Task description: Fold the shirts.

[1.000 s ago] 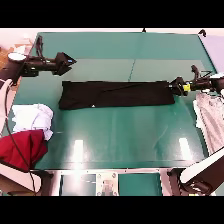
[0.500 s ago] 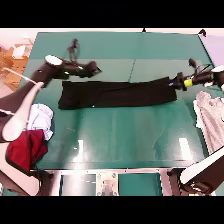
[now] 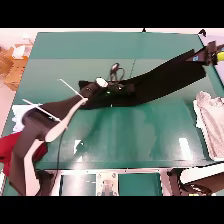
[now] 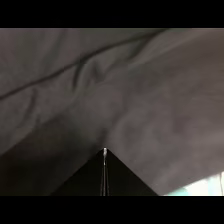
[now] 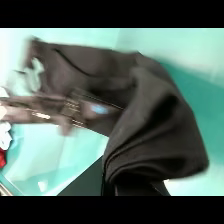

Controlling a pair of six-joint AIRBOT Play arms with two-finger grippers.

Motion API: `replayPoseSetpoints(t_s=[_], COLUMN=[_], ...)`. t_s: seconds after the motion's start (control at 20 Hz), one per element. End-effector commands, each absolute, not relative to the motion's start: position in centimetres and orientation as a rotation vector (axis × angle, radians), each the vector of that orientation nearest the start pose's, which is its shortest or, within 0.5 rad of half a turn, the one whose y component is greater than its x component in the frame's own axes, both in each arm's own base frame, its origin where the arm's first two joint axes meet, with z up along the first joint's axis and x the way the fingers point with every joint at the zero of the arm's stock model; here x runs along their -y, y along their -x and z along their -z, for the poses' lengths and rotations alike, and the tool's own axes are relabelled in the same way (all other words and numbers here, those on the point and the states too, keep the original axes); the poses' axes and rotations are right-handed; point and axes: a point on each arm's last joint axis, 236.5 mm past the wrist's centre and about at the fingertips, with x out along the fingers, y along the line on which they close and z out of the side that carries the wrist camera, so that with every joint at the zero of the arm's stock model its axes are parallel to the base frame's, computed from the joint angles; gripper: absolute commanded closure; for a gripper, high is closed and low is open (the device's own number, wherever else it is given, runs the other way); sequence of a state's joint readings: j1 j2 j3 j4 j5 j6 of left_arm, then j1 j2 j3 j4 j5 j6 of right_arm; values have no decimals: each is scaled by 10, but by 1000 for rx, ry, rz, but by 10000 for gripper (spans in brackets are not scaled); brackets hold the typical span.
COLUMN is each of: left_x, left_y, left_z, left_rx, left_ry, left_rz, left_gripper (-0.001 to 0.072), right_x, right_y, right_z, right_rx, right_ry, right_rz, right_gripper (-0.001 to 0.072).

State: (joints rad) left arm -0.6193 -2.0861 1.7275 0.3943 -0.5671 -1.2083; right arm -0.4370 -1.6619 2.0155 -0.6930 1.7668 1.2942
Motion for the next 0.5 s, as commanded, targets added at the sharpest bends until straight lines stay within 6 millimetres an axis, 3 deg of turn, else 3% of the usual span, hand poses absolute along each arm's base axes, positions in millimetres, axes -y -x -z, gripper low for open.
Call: replayPoseSetpoints(t_s=[0.0, 0.1, 0.25, 0.35, 0.45], left_x=[519, 529, 525, 512, 482], left_y=[-456, -453, -448, -441, -442], left_z=[59, 58, 57, 50, 29], left_rx=[-1047, -1067, -1105, -1168, -1221], left_ry=[690, 703, 698, 692, 684], left_rz=[837, 867, 897, 945, 1006], left_gripper=[683, 682, 682, 683, 683], right_x=[-6, -11, -15, -18, -23], right_y=[-429, -429, -429, -428, -429], right_z=[-218, -218, -211, -206, -204], right_rx=[-1011, -1011, -1032, -1048, -1063], right_ry=[-461, -464, -477, -487, -517], right_rz=[-653, -665, -675, -682, -676], right_gripper=[695, 695, 694, 694, 694])
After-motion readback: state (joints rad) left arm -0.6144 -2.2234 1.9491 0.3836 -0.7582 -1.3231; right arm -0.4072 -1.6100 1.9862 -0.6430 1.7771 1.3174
